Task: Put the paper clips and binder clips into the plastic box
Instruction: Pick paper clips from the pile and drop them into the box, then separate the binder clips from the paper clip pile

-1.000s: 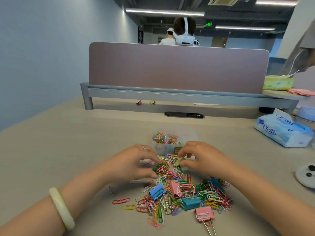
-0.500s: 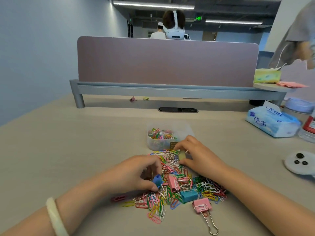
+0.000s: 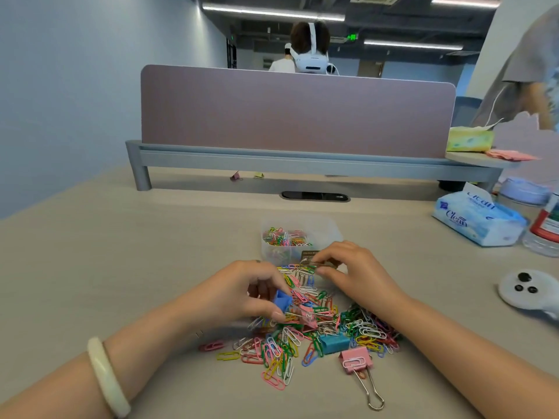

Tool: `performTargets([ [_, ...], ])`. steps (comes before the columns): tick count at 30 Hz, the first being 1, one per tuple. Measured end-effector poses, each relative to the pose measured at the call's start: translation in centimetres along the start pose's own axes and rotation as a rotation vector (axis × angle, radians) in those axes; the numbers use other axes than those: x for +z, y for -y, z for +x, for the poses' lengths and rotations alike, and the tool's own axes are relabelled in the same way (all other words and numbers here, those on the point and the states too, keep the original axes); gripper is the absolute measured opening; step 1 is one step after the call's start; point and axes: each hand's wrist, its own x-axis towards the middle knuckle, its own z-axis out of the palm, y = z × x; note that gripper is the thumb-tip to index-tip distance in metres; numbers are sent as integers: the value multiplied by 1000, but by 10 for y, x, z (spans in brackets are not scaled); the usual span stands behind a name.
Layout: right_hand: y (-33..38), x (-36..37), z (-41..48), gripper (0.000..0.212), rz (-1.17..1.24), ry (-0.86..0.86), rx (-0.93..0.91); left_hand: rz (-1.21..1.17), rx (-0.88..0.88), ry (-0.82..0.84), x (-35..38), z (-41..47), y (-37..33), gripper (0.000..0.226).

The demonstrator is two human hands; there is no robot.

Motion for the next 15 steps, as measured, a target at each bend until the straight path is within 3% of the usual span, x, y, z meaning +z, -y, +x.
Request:
performTargets([
  [8,1,-1,3,11,330,-72,203,-112,-95,-262,-24,2,18,12],
  [11,11,-3,15,8,371,-88,165,-103,-144,-337,-37,1,24,10],
  [15,32,3,45,3,384,17,129,-38,-254,-433,-53,0,37,4],
])
